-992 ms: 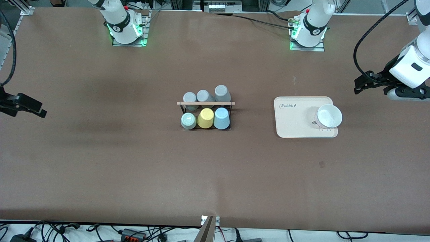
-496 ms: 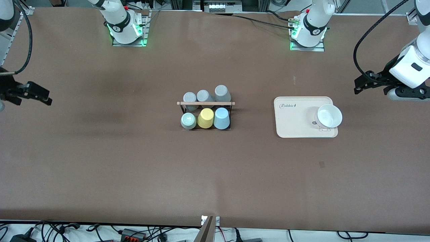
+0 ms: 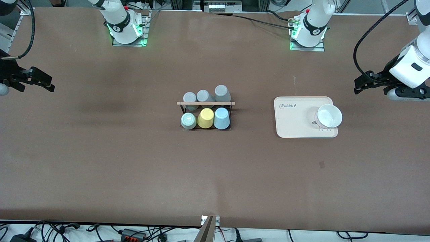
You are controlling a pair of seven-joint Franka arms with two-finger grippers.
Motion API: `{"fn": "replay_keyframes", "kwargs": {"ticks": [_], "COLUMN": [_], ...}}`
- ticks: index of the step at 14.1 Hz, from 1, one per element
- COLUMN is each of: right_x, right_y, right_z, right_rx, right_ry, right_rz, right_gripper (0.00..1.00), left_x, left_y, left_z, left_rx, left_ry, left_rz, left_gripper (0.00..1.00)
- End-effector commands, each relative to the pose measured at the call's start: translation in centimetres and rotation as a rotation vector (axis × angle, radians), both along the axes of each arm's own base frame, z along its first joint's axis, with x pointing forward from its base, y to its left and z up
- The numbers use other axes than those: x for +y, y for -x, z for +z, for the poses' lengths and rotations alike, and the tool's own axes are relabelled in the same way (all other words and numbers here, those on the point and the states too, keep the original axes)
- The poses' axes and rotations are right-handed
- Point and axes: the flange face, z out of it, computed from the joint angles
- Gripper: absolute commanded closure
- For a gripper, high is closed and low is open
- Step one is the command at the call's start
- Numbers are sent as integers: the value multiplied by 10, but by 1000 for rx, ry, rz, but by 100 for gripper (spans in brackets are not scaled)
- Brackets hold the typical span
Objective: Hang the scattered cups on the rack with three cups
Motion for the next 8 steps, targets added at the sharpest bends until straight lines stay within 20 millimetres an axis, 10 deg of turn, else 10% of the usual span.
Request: {"fn": "replay_keyframes", "kwargs": {"ticks": [1,8], "right_x": [-12,-7], "right_y": [7,3], "right_z": [5,5], "right_rx": [-12,-38], "right_ry": [-8,-8], "right_rz": [4,0], "right_gripper": [0,0], "left_x": [0,0], "left_y": [5,5], "left_z": [3,3], "left_rx": [2,0], "left_ry": [-21,-21], "left_rz": [-5,-5], "left_gripper": [0,0]}}
